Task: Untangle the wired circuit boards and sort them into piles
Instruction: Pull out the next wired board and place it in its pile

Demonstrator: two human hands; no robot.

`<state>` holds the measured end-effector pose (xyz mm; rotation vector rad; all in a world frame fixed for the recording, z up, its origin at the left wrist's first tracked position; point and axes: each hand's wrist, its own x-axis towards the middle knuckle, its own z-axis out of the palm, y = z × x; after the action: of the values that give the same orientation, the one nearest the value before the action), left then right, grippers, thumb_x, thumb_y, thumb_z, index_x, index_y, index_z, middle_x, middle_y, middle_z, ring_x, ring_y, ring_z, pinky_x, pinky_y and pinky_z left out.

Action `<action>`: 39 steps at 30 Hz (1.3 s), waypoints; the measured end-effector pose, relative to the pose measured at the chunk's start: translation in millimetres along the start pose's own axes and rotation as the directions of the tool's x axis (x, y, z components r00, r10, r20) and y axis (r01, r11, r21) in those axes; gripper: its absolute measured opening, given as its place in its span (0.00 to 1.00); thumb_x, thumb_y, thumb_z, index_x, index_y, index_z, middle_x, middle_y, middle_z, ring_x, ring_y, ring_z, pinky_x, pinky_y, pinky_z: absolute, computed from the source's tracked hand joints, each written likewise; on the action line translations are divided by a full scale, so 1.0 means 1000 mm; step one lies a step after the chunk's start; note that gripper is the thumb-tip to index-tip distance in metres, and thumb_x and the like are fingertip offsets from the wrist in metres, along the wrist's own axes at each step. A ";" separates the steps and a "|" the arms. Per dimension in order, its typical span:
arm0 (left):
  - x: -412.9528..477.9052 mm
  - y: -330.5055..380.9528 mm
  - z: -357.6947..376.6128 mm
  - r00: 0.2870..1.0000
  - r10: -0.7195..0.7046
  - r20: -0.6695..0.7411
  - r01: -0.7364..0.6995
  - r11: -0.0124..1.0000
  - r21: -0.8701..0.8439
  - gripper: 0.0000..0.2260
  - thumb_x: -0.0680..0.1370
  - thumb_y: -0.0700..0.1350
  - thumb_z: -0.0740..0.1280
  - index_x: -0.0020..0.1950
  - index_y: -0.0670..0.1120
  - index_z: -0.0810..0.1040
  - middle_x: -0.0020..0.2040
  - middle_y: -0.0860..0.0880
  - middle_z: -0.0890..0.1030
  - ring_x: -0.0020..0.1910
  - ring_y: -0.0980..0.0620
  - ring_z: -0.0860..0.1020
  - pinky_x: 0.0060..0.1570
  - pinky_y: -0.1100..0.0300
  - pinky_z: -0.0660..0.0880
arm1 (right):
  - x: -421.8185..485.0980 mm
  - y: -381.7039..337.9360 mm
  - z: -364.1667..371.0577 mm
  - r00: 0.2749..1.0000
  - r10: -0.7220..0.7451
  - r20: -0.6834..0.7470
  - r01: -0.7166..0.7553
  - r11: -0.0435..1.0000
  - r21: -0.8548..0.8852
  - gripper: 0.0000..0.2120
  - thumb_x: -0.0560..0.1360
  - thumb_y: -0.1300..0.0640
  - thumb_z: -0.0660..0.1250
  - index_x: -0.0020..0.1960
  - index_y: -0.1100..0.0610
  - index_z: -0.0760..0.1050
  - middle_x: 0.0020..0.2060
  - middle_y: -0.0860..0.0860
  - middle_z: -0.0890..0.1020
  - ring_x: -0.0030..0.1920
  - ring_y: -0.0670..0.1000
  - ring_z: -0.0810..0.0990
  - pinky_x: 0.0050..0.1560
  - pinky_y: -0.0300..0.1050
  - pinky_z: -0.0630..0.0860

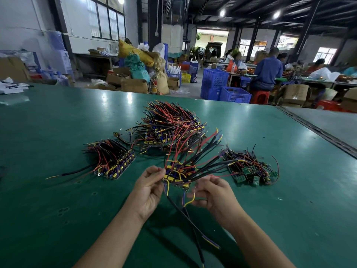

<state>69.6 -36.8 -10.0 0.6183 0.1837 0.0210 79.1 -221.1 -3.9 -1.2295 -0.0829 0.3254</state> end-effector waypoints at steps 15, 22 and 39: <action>-0.003 -0.017 0.006 0.995 -0.095 0.011 0.087 0.947 0.311 0.12 0.68 0.44 0.72 0.49 0.42 0.77 0.40 0.43 0.83 0.32 0.49 0.81 0.30 0.59 0.79 | 0.001 0.011 0.000 0.959 -0.105 0.262 0.078 0.991 0.112 0.14 0.68 0.53 0.75 0.52 0.58 0.82 0.52 0.59 0.84 0.48 0.56 0.84 0.44 0.55 0.82; -0.001 -0.020 0.006 0.994 -0.104 -0.028 0.107 0.909 0.402 0.13 0.63 0.48 0.76 0.41 0.41 0.80 0.39 0.41 0.83 0.33 0.48 0.81 0.32 0.58 0.80 | 0.003 0.010 -0.001 0.986 -0.047 0.161 0.025 0.990 0.137 0.14 0.69 0.60 0.63 0.53 0.65 0.73 0.44 0.63 0.83 0.38 0.57 0.82 0.40 0.50 0.82; -0.004 -0.022 0.006 0.998 -0.029 -0.064 0.057 0.862 0.503 0.17 0.61 0.42 0.76 0.44 0.35 0.80 0.37 0.40 0.83 0.31 0.48 0.81 0.31 0.59 0.80 | 0.005 0.013 -0.013 0.975 -0.006 0.223 0.004 1.000 0.009 0.13 0.76 0.59 0.65 0.56 0.65 0.78 0.49 0.60 0.84 0.46 0.56 0.85 0.43 0.51 0.82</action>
<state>65.5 -58.4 -16.8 1.1413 0.2587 -0.0569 83.9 -228.1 -20.9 -1.1808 -0.2779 0.4579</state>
